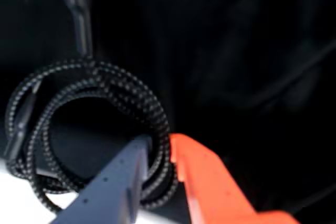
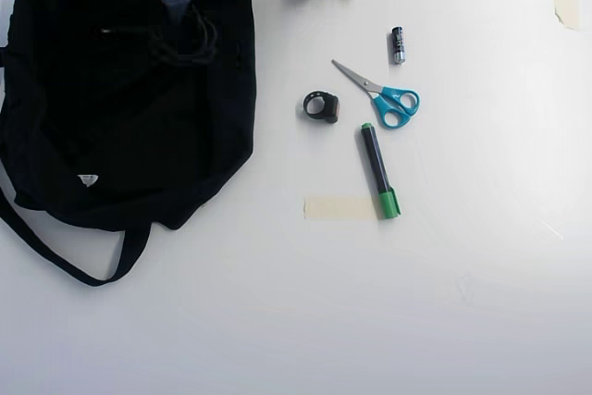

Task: Put the cable into the black bag

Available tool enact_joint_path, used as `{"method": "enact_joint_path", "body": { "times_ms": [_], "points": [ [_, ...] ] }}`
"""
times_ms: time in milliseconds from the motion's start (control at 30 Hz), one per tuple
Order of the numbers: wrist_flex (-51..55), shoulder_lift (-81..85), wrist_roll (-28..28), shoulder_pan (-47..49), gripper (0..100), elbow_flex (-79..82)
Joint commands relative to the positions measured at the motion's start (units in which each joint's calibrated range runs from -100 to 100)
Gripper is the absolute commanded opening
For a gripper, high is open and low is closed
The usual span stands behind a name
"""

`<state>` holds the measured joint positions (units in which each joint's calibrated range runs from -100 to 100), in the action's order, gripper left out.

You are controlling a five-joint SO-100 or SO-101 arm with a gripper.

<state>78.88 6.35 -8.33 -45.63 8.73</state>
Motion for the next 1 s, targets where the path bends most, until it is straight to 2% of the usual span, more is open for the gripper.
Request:
{"method": "enact_joint_path", "body": {
  "times_ms": [0,67,200,233,267,300,333,533,600,733,767,867,967],
  "points": [
    [-7.1,-1.6,0.5,-5.8,2,-0.6],
    [-12.1,-11.8,1.9,-8.0,2,-0.6],
    [-15.2,-20.2,1.9,-8.2,4,-0.6],
    [-15.1,-20.2,1.8,-8.1,9,-0.6],
    [-14.5,-20.1,1.7,-7.8,19,-0.6],
    [-14.1,-18.9,1.5,-7.6,23,0.3],
    [-11.9,-18.8,1.5,-6.6,23,-0.6],
    [0.1,2.8,0.5,0.4,23,-0.2],
    [3.6,7.3,0.5,6.4,23,-0.2],
    [5.1,12.7,0.9,26.8,23,-0.8],
    [4.8,15.4,0.9,32.8,22,-0.9],
    [5.0,21.8,0.5,42.0,2,0.5],
    [8.2,25.8,1.0,41.7,3,2.8]
  ]
}}
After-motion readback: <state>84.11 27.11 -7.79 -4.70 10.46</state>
